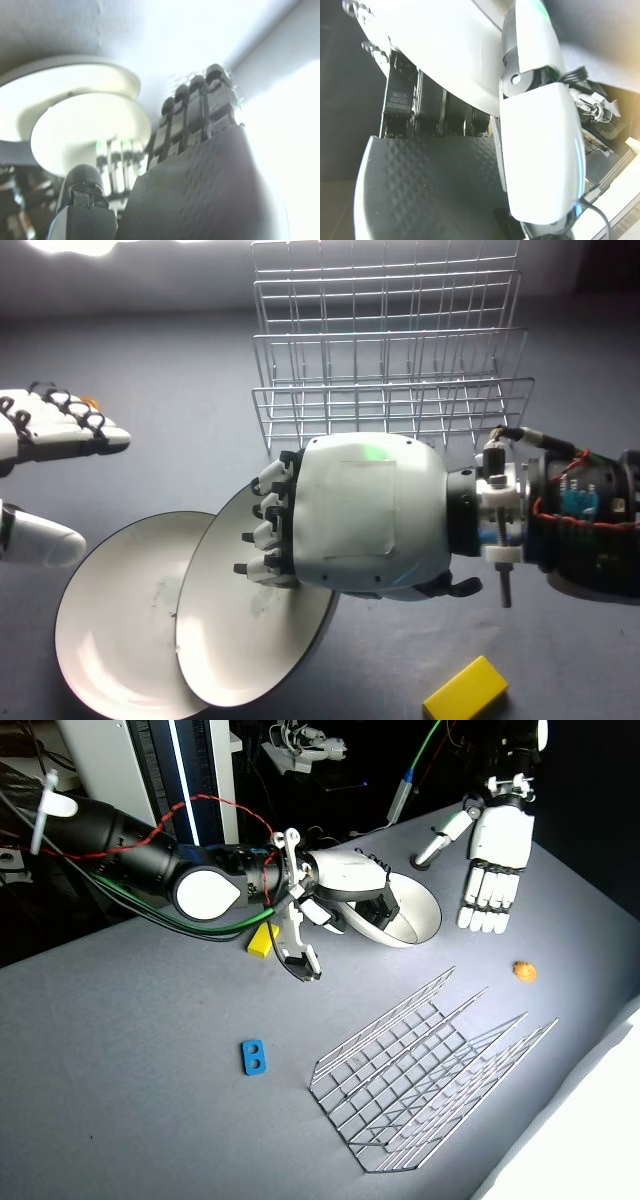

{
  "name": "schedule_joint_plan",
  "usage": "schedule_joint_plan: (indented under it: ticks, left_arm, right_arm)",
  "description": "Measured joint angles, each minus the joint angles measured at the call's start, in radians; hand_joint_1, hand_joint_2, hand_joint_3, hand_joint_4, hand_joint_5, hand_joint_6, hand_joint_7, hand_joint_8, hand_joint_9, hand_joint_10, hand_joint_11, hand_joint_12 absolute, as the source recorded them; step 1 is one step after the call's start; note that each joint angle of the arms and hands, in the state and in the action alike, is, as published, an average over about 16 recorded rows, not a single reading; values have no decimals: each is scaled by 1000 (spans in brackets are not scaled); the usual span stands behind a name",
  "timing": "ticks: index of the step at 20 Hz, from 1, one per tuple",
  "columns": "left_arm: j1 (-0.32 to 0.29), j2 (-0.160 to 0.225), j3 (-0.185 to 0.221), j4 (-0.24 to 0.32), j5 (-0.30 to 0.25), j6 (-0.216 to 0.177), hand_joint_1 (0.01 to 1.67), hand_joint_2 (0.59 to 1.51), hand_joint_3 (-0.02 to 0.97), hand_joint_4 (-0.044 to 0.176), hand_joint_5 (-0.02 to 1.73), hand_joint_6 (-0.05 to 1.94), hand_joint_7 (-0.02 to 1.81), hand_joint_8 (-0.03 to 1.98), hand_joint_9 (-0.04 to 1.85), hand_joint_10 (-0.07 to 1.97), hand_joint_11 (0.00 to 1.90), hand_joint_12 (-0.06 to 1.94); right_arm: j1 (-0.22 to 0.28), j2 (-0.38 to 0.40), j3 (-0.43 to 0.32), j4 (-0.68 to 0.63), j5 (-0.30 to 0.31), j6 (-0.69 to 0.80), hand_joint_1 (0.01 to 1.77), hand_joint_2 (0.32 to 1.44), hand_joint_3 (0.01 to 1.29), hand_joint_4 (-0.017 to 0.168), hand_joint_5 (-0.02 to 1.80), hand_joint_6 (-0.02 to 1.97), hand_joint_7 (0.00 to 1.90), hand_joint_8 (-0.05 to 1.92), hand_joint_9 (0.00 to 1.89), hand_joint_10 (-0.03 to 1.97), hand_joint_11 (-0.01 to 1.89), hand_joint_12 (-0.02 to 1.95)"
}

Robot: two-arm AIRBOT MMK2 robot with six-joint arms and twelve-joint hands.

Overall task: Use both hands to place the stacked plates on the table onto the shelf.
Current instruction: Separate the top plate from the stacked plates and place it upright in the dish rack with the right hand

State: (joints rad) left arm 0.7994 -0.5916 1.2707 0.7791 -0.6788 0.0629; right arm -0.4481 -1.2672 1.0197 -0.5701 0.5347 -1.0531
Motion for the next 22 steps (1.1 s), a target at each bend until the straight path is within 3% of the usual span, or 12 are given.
schedule_joint_plan:
  ticks: [10,22]
  left_arm:
    - [-73,12,35,43,60,-1,23,1084,19,2,43,19,60,9,30,3,22,14]
    - [-86,12,45,111,35,4,22,1087,19,2,47,18,66,9,38,3,22,14]
  right_arm:
    - [36,113,-95,54,39,-56,1308,989,15,2,882,993,1005,918,973,1092,837,1154]
    - [145,219,-126,154,50,-44,1324,990,15,-2,874,1055,1002,927,986,1094,843,1152]
